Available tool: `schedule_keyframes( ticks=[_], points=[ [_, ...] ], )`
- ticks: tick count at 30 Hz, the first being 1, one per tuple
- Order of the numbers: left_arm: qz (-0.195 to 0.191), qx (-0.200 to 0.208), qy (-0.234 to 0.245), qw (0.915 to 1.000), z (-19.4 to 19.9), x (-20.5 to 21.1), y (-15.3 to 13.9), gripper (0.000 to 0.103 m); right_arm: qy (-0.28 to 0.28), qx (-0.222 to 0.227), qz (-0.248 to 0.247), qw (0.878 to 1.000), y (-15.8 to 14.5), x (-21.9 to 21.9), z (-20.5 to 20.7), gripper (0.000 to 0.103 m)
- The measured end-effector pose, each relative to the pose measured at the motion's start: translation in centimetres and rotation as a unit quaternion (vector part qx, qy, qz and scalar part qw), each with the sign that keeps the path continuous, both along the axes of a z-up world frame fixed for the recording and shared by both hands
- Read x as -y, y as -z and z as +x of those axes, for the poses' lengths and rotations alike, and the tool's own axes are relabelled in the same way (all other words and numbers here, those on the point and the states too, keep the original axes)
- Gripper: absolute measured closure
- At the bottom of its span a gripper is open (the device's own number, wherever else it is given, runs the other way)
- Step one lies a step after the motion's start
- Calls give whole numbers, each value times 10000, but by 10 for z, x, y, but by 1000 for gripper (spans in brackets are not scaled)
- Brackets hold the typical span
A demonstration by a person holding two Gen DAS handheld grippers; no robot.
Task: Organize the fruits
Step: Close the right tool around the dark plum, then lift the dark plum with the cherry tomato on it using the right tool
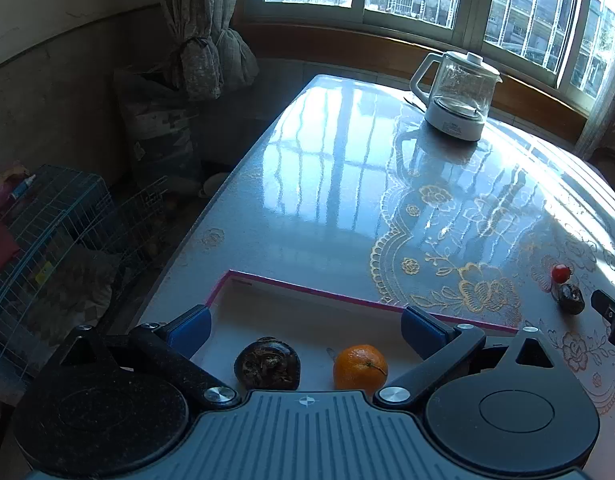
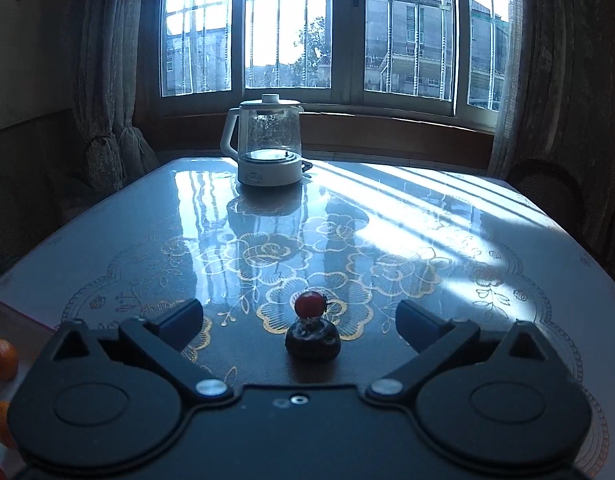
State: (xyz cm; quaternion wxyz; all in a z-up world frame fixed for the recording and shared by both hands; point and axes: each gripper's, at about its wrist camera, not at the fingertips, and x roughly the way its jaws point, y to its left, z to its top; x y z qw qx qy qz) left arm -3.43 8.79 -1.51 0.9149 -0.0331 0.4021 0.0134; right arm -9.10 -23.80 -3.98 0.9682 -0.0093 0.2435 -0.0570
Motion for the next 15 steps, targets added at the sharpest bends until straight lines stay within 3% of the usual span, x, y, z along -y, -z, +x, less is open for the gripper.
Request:
schedule_keyframes(
  ticks=[15],
  points=[
    [-82,-94,-305,9995,3,-13,6,2,36,-350,-129,9993,20,5,39,0]
  ],
)
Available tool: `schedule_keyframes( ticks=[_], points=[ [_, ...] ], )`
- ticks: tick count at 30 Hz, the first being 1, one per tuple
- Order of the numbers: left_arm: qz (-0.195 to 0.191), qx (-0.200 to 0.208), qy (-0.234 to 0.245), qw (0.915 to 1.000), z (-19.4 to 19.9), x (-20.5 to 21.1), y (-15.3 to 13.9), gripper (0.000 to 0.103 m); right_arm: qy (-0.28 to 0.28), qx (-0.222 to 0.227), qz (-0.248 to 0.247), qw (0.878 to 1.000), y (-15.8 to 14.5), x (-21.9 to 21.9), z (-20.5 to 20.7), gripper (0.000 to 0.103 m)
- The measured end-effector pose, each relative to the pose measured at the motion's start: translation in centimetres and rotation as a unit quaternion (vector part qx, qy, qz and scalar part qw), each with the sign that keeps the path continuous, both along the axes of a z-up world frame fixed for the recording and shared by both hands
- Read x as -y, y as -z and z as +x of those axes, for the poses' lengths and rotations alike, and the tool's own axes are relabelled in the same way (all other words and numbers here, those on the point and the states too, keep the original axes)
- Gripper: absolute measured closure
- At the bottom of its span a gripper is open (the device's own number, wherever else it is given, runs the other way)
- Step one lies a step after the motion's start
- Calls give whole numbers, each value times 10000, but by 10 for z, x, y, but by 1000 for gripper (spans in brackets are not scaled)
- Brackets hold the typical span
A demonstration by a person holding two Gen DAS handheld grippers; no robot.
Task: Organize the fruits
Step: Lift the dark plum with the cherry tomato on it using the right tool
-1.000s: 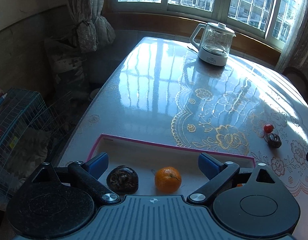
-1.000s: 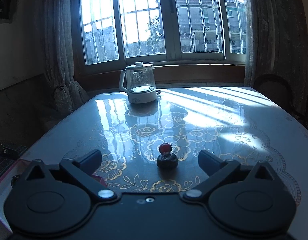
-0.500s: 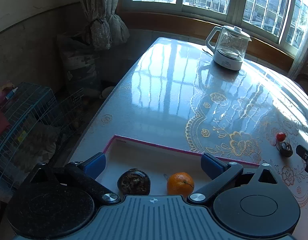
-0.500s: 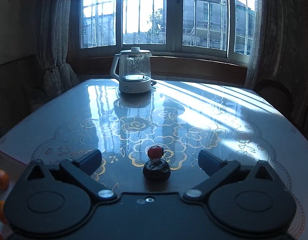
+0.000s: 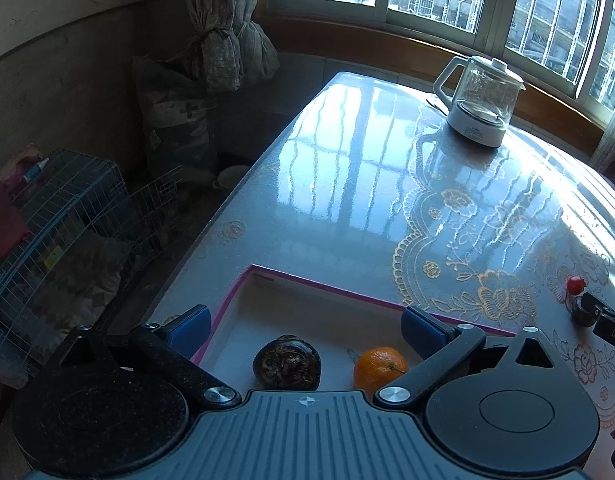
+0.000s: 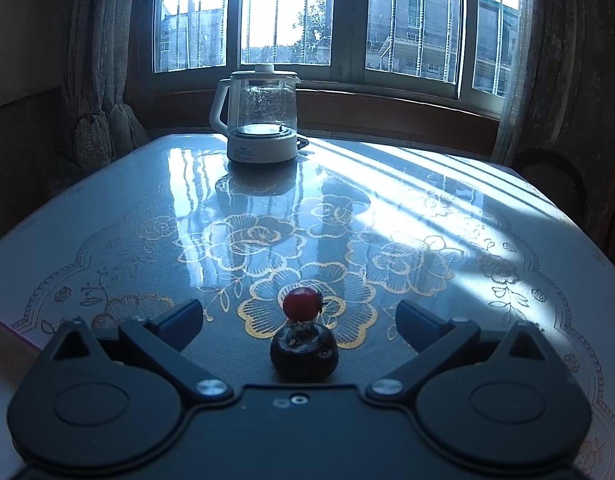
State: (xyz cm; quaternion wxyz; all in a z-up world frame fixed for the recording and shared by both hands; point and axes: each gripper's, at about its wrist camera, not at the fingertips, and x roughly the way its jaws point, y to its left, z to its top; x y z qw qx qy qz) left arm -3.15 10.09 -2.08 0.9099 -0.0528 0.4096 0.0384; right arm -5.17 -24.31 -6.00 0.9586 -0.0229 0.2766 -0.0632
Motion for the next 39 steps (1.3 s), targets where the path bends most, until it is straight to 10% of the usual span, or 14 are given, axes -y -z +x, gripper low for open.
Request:
schedule_keyframes(
  ticks=[11,18,39],
  points=[
    [-2,-20,-68,10000,3,-5,4,2,-48,-22,49,10000,8,1,8,1],
    [8,-10,-109,9999,6,-5,5,2,-106,-185,264,9994,16,6,15,26],
    [86,-22,-146,9999,8,-9,7,2,-14,-424,468,9980,31,13,28,45]
  ],
)
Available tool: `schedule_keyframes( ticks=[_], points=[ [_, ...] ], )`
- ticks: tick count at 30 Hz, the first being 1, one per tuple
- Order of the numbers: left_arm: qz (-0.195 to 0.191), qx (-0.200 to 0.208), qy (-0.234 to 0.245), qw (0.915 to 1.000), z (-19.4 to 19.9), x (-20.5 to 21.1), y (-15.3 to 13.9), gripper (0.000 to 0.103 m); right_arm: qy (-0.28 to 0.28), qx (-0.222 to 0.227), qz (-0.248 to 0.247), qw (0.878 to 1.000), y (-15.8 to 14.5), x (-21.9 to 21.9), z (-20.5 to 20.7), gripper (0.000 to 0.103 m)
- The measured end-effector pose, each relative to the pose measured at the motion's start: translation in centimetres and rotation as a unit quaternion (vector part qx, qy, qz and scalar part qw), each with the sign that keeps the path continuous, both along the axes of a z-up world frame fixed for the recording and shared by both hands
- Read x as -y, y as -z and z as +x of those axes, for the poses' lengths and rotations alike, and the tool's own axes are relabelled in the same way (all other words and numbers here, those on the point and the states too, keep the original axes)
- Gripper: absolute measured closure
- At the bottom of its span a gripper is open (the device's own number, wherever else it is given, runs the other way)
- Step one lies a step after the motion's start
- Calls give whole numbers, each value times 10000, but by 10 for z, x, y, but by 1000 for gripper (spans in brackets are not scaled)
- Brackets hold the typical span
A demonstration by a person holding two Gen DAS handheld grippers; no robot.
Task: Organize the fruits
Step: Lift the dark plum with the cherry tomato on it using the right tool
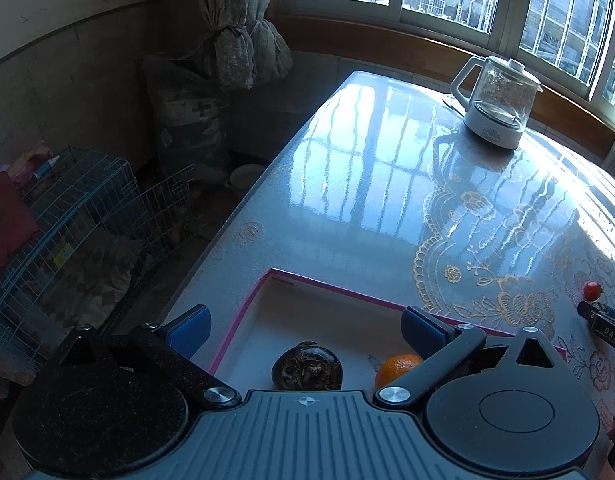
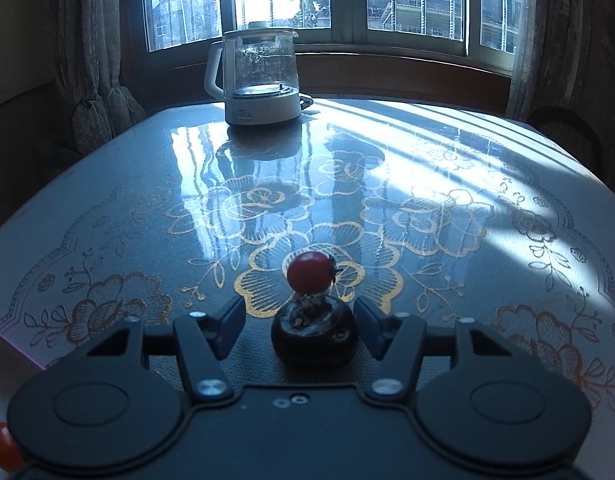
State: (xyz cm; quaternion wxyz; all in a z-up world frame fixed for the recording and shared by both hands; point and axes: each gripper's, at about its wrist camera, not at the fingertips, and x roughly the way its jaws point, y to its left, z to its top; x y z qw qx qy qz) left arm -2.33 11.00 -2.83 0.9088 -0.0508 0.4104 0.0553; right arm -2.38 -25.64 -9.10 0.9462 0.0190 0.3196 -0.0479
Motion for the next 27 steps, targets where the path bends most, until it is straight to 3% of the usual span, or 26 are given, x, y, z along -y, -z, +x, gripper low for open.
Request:
schedule_keyframes(
  ticks=[13,27],
  points=[
    [33,12,-12,10000,0,-2,-1,2,131,35,1,9999,1,3,0,60],
    [167,-43,-39,9998,1,-2,-1,2,206,99,75,9997,0,3,-7,61]
  ],
)
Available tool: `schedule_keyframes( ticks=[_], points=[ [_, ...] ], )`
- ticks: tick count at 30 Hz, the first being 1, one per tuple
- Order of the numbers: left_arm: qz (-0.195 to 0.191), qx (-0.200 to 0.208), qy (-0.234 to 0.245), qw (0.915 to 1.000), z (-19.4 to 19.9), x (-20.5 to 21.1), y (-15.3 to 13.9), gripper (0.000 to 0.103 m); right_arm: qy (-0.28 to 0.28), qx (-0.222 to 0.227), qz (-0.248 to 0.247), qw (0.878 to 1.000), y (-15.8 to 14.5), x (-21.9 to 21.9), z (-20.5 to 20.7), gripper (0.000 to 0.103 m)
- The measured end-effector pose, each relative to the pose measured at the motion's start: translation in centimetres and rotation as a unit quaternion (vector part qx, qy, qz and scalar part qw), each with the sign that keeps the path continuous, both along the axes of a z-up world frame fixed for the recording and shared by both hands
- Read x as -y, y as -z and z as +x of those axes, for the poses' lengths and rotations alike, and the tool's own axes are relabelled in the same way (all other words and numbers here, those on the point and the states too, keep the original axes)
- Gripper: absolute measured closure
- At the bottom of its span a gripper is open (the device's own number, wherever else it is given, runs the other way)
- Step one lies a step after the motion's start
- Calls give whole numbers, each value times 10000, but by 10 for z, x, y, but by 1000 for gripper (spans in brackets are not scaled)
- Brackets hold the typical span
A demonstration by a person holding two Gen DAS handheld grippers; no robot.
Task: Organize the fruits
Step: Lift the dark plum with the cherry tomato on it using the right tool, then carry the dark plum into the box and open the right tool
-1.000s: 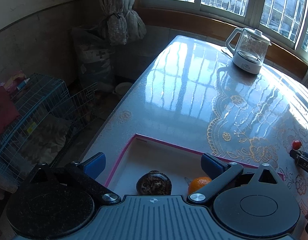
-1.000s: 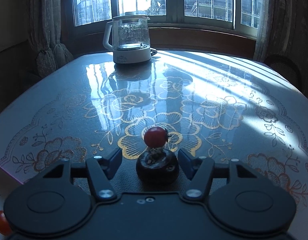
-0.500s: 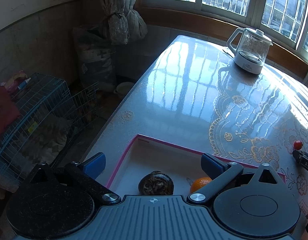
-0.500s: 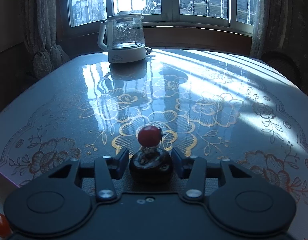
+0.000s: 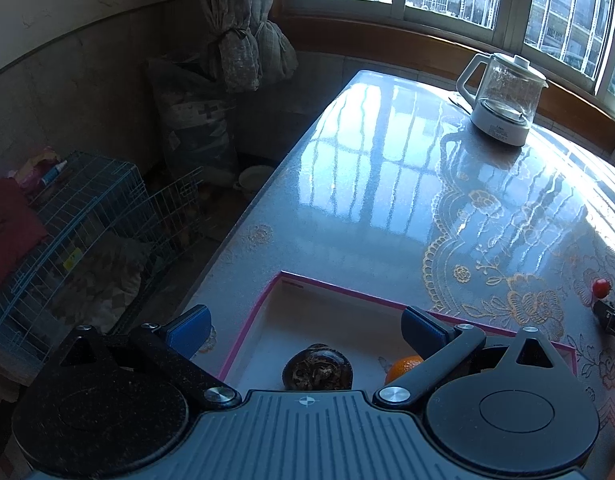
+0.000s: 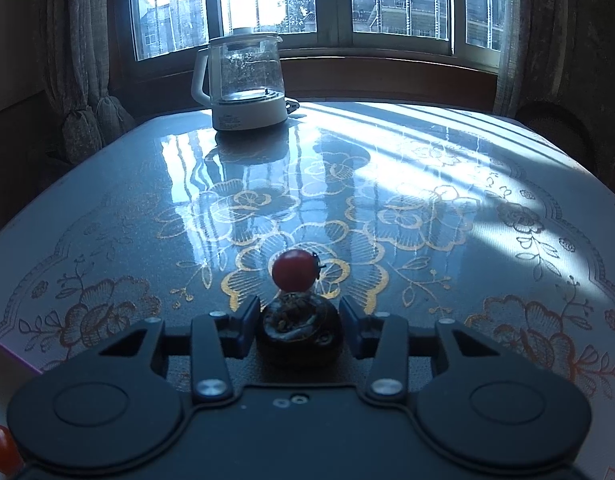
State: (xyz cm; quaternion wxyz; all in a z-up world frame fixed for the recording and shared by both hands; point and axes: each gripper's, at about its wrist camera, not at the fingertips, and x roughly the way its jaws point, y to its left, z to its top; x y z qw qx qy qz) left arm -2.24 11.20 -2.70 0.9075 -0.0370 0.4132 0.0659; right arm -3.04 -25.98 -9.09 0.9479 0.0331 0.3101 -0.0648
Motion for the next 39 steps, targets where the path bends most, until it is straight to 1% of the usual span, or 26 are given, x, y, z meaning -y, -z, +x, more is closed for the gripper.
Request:
schedule_keyframes(
  ticks=[4,8,11,13,18,20,25,29,33,35,36,37,38,39],
  points=[
    [56,-58,-8,10000,0,-1,1,2,-7,42,58,10000,-6,-1,-8,61],
    [55,-72,14,10000,-2,-3,0,2,-152,168,207,9995,-23,-7,-23,61],
    [73,-65,46,9999,-3,-3,-1,2,-468,269,229,9983,-40,-22,-37,61],
    [78,-76,79,9999,-5,-4,-1,2,-779,320,183,9963,-51,-38,-48,61],
    [129,-77,153,9998,-13,-11,-1,2,-1452,293,246,9887,-63,-84,-65,61],
    [137,-100,171,9997,-16,-15,-1,2,-1631,249,278,9859,-62,-99,-68,61],
    [179,-97,188,9996,-27,-29,-3,2,-2042,72,106,9788,-49,-144,-63,61],
    [245,-64,222,9994,-33,-35,-4,2,-2066,-47,9,9784,-38,-165,-55,61],
    [239,-47,261,9994,-36,-37,-6,2,-1987,-218,-109,9798,-27,-177,-42,61],
    [273,-39,295,9992,-36,-37,-7,2,-1975,-209,-127,9800,-25,-181,-43,60],
    [290,-19,329,9990,-36,-35,-8,2,-1974,-181,-130,9801,-25,-181,-44,57],
    [311,-7,350,9989,-36,-34,-9,2,-1946,-141,-158,9807,-26,-182,-45,51],
    [327,-7,363,9988,-36,-33,-9,2,-1929,-96,-195,9810,-27,-183,-47,47],
    [329,-3,377,9987,-36,-32,-10,2,-1909,-55,-229,9813,-29,-183,-48,37]
  ],
)
